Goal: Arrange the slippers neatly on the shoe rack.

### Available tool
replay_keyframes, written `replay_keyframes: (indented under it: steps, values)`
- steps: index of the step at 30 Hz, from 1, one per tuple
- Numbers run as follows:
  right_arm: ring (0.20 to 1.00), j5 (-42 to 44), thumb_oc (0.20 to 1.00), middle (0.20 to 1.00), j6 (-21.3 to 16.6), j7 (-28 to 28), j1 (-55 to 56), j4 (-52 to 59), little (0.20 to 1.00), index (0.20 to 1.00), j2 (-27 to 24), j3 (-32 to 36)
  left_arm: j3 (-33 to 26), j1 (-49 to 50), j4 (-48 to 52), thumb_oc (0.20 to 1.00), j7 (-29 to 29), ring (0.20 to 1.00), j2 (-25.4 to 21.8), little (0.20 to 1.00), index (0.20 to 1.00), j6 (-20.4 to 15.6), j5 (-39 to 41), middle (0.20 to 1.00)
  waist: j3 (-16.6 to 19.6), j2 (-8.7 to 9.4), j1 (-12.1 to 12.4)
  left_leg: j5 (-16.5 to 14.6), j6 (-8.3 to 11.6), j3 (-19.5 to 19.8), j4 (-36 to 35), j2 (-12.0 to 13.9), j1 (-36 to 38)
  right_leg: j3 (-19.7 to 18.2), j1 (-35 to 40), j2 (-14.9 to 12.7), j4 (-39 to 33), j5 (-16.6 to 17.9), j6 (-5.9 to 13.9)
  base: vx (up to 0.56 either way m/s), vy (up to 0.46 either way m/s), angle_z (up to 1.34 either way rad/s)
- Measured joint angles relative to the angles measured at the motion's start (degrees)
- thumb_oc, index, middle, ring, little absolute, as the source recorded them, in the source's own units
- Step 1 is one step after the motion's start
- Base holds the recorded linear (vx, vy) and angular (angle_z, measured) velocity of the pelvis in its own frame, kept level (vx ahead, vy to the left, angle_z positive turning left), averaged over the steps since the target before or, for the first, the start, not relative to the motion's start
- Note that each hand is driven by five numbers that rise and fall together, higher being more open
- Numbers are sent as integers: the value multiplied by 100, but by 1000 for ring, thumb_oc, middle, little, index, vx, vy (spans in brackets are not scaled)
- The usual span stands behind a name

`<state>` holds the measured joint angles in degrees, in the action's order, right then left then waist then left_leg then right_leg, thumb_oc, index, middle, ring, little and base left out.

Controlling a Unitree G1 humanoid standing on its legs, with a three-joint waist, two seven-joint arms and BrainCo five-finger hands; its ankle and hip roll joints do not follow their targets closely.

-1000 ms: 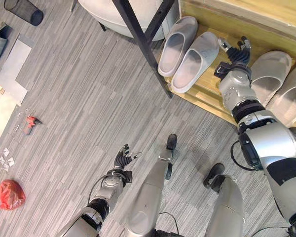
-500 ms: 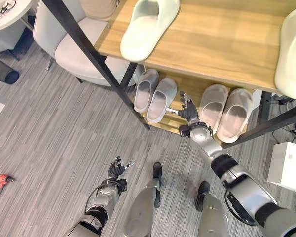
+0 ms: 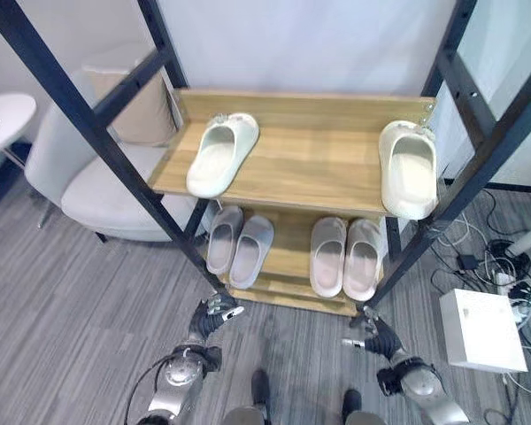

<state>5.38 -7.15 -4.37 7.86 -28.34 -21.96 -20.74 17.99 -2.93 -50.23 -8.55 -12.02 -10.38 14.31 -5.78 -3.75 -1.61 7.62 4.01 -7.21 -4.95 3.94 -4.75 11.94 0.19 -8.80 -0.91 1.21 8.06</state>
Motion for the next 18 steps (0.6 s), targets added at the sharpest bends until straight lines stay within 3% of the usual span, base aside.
replay_keyframes:
  steps: [4,6,11,17,18]
  values:
    - [1000,-100,1000,1000,10,2,287,-137,1000,1000,-54,295,670,212,130,1000,110,1000,17,1000,1000,187,-641,1000,14,9,-168,46,-54,-139,31,16,140,-117,195,32,-326,189,-28,9,-31,-16]
    - [1000,-161,1000,1000,9,27,414,-284,1000,1000,-109,476,1842,178,1126,1000,353,1000,-451,1000,1000,268,-1287,1000,23,40,-264,18,-62,-267,-8,29,243,-214,282,39,-406,215,-28,34,-9,-22]
    - [1000,-188,1000,1000,18,94,582,-263,1000,1000,-222,573,2504,-765,1782,1000,917,1000,-404,1000,1000,182,-2023,1000,73,-5,-651,-114,-14,-426,-11,41,383,-442,336,32,-409,266,7,17,-6,-24]
    - [1000,-70,1000,1000,22,134,560,-262,1000,1000,-231,551,3035,-1246,2919,1000,1309,1000,-516,1000,1000,79,-2042,1000,141,-109,-717,-109,-16,-446,-11,56,370,-475,284,44,-409,281,-8,4,-6,-2]
    - [1000,-69,1000,1000,21,141,531,-262,1000,1000,-231,549,3095,-1288,2992,1000,1386,1000,-489,1000,1000,14,-2030,1000,197,-198,-739,-99,-16,-453,-10,51,384,-480,287,38,-410,278,-12,0,0,0]
